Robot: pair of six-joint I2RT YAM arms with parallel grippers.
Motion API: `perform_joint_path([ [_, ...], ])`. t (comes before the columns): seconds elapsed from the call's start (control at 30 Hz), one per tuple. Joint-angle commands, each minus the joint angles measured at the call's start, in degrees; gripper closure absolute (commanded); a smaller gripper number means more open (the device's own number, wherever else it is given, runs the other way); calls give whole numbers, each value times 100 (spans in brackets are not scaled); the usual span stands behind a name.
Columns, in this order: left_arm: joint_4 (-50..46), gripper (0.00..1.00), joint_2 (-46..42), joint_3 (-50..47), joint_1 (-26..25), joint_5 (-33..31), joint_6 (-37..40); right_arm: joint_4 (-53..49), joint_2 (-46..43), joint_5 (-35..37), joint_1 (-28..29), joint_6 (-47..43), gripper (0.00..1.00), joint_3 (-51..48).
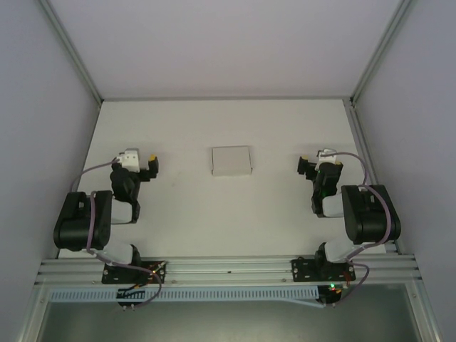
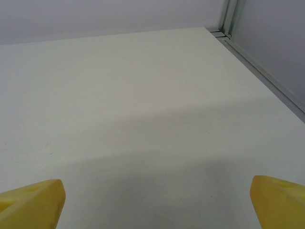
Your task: Assemble paper box
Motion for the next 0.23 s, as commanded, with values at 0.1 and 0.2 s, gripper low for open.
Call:
perform_joint_path([
  [0.1, -33, 0, 48, 44, -36, -118, 144, 106, -28, -96, -29, 70, 0, 96],
  [0.2, -37, 0, 43, 46, -46, -127, 150, 123, -35, -95, -25, 71, 0, 82],
])
